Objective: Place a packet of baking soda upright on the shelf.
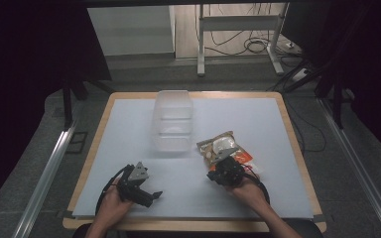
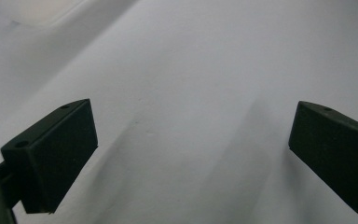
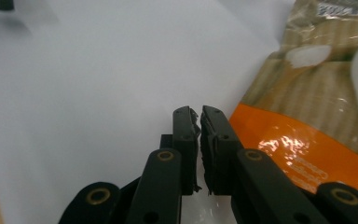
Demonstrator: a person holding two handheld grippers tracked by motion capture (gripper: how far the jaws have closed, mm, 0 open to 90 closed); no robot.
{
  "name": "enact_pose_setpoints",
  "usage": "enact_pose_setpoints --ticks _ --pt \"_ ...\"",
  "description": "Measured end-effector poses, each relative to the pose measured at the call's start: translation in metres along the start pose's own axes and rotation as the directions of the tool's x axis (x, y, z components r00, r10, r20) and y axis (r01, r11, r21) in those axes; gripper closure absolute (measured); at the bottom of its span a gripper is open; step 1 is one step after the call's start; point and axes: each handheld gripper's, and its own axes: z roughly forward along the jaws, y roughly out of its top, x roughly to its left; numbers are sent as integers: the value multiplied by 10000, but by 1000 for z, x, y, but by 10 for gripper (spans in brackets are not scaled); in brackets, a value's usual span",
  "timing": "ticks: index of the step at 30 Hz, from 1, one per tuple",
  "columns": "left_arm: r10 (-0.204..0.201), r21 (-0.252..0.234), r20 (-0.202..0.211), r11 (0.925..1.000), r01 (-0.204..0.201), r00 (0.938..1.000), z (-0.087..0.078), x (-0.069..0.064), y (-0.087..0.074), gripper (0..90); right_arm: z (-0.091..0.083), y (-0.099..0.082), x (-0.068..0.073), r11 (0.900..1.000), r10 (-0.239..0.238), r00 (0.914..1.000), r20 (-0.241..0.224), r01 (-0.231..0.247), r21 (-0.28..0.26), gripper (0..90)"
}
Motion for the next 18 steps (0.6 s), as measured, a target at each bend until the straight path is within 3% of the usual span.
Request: enact_pose_setpoints --ticks 6,10,13,14,18 --pt "-12 0 1 10000 12 10000 0 0 0 13 6 -6 -2 9987 -115 9994 339 98 506 881" --pt "-8 1 -9 10000 8 10000 0 0 0 13 4 -9 -4 9990 -41 9995 318 27 450 889" --pt "24 8 -14 10000 -23 10000 0 0 0 13 2 -11 -5 9986 -174 9972 724 137 514 890" --pt "-15 4 -14 10000 15 10000 0 -1 0 13 -1 -14 -7 9977 -287 9927 1174 212 644 890" --pt "-1 23 -20 10000 1 10000 0 -1 0 13 -6 -20 -16 9981 43 9915 1302 -123 603 890"
